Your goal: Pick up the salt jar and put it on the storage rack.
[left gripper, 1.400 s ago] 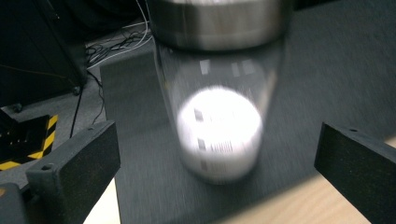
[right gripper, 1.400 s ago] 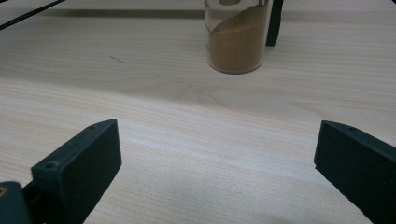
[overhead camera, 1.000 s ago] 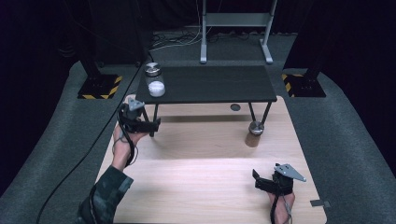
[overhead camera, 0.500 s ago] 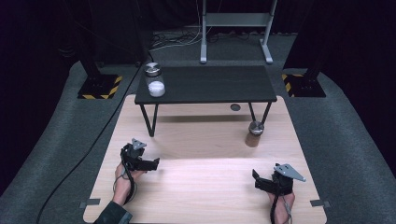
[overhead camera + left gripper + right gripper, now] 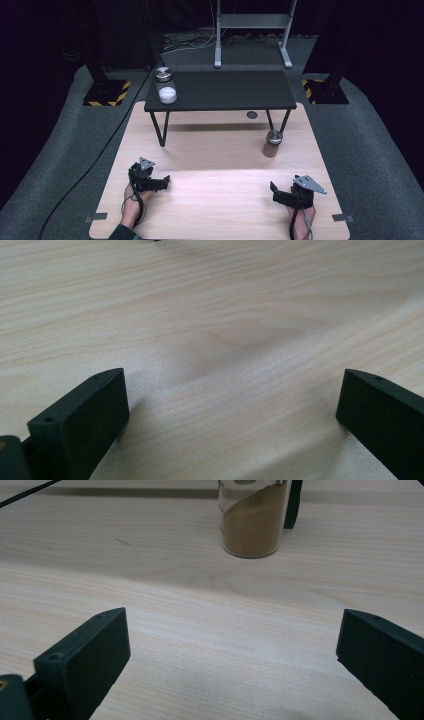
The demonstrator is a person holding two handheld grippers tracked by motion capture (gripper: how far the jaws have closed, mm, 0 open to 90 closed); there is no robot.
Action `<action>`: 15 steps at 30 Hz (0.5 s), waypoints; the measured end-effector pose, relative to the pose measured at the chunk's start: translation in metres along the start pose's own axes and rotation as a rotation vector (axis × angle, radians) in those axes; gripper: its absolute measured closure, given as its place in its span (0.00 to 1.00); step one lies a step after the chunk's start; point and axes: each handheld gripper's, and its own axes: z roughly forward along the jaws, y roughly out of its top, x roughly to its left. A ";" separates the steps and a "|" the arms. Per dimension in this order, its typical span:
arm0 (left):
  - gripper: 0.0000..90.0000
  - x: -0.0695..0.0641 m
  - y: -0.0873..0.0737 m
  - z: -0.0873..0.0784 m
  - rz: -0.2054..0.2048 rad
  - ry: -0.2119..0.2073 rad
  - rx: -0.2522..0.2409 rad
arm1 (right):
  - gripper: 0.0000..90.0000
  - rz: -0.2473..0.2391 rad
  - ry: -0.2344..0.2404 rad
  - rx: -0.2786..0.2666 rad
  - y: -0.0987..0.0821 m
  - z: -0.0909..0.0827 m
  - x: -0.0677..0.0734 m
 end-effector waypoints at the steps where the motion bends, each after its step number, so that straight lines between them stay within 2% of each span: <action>1: 0.00 0.000 0.000 0.000 0.000 -0.001 0.000 | 0.00 0.000 0.000 0.001 0.000 0.000 0.000; 15: 0.00 0.000 0.000 0.000 -0.005 0.007 -0.004 | 0.00 -0.002 -0.007 0.003 0.001 0.000 0.001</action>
